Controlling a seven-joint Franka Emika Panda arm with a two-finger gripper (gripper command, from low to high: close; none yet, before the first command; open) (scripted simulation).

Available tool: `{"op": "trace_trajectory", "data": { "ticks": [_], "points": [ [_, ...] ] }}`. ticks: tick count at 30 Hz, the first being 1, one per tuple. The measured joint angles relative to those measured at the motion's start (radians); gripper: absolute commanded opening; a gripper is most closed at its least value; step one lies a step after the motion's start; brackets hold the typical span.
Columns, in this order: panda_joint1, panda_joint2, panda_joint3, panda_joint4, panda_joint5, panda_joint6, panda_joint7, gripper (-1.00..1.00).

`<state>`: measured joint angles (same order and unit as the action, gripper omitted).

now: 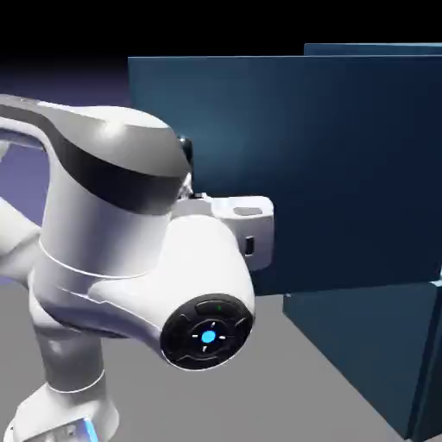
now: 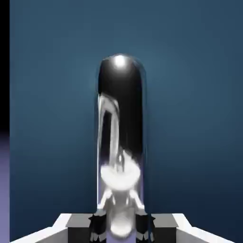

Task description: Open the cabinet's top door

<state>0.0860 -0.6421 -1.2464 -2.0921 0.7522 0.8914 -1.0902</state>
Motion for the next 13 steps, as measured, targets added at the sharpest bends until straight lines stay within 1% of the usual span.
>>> {"op": "trace_trajectory", "data": {
  "ticks": [6,13],
  "points": [
    [0.217,-0.008,-0.173,0.144,-0.041,-0.074,0.015,-1.0],
    [0.471,-0.088,-0.336,0.33,-0.088,-0.149,0.082,-1.0]
  ]
}}
